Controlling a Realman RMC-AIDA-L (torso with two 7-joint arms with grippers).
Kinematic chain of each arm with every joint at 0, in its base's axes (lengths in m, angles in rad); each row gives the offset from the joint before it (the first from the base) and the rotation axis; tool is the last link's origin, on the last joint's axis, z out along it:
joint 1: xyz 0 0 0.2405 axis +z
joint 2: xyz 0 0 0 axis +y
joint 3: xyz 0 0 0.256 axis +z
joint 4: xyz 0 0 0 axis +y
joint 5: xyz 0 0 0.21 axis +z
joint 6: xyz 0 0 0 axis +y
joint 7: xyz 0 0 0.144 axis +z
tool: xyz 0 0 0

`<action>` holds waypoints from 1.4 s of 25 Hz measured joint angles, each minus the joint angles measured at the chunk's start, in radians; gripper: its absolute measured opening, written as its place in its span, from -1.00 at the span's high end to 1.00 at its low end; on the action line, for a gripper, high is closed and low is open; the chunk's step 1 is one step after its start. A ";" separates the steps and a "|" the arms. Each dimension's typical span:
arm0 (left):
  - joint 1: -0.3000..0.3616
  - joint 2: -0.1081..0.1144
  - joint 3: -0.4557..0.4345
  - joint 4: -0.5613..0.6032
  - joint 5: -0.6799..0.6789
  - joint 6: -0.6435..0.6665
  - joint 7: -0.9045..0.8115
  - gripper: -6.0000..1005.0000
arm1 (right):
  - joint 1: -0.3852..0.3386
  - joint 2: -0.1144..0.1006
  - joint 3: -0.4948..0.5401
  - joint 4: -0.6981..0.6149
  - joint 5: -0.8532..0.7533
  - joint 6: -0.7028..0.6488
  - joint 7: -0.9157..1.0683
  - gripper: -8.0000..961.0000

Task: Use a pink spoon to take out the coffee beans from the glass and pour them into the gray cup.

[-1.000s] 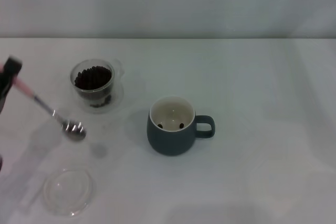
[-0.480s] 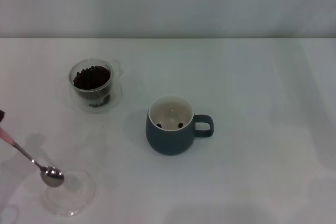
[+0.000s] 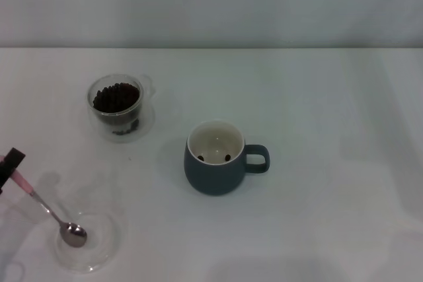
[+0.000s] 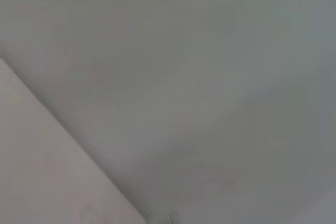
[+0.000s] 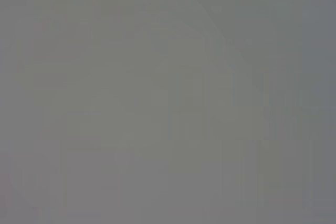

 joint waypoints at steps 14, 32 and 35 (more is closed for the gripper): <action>-0.055 -0.016 0.000 0.000 0.061 -0.152 0.073 0.72 | -0.007 0.006 -0.001 0.005 -0.001 0.008 0.009 -0.75; -0.075 -0.022 -0.006 0.012 0.099 -0.197 0.154 0.26 | -0.008 0.011 0.006 0.009 -0.001 0.032 0.009 -0.75; -0.071 -0.022 -0.013 0.020 0.091 -0.196 0.165 0.04 | -0.009 0.010 0.006 0.009 -0.001 0.032 0.009 -0.75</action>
